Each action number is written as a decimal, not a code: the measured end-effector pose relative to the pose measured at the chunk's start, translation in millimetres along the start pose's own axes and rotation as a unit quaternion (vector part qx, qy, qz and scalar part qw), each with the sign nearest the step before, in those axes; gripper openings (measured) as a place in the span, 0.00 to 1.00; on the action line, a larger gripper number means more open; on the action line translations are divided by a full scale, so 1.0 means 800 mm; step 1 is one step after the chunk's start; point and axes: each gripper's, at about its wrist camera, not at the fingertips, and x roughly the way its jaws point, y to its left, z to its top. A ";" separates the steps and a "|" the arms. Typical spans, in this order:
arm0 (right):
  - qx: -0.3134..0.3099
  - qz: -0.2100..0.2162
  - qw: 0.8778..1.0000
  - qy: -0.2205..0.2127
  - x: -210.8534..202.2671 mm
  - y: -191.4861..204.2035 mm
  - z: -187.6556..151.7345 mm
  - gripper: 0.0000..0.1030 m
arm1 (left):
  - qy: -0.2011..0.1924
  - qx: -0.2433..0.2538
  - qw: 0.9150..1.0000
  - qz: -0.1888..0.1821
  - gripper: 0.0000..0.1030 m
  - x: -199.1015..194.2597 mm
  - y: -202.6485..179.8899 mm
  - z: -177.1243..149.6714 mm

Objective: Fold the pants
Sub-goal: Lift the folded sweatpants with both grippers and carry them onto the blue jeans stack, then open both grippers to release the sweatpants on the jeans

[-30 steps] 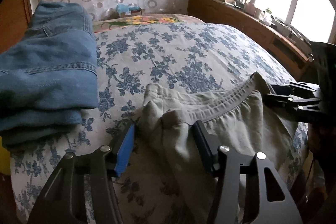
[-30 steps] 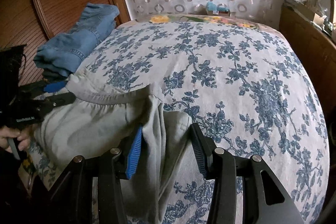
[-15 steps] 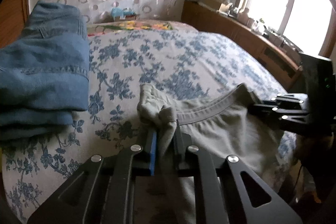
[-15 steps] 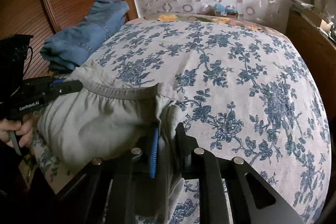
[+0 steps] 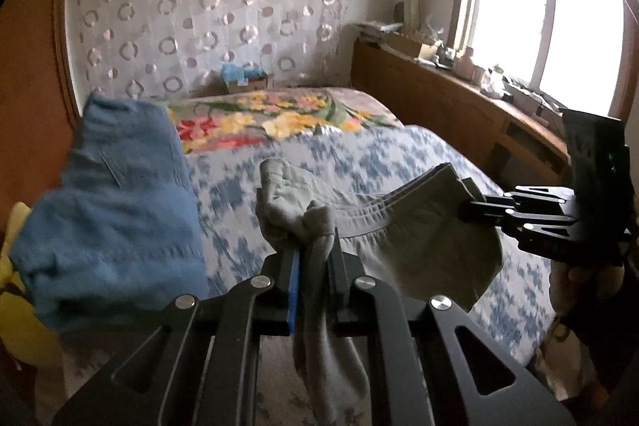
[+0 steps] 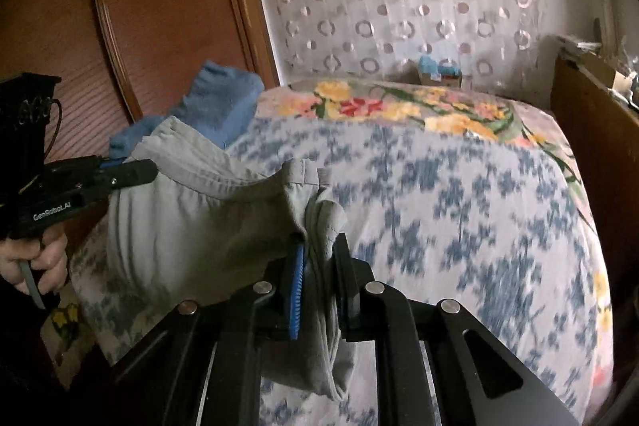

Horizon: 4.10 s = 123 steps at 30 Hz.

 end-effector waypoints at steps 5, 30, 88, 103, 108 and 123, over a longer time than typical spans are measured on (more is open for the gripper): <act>-0.016 0.000 1.000 -0.016 -0.005 0.000 0.039 0.13 | -0.028 0.006 1.000 0.013 0.11 -0.018 0.005 0.034; -0.085 0.081 0.989 -0.093 0.096 -0.013 0.161 0.13 | -0.095 -0.004 0.989 0.117 0.11 -0.069 0.074 0.100; -0.182 0.133 0.974 -0.002 0.305 -0.002 0.245 0.30 | -0.064 -0.141 0.968 0.200 0.48 -0.037 0.182 -0.010; -0.133 0.153 0.979 0.014 0.291 0.008 0.235 0.30 | -0.037 -0.141 0.969 0.201 0.77 -0.044 0.180 -0.027; -0.121 0.156 0.980 0.002 0.257 0.004 0.212 0.30 | -0.038 -0.137 0.969 0.202 0.85 -0.055 0.170 -0.026; -0.101 0.133 0.986 -0.025 0.141 0.002 0.148 0.35 | -0.067 -0.113 0.971 0.201 0.85 -0.105 0.127 -0.038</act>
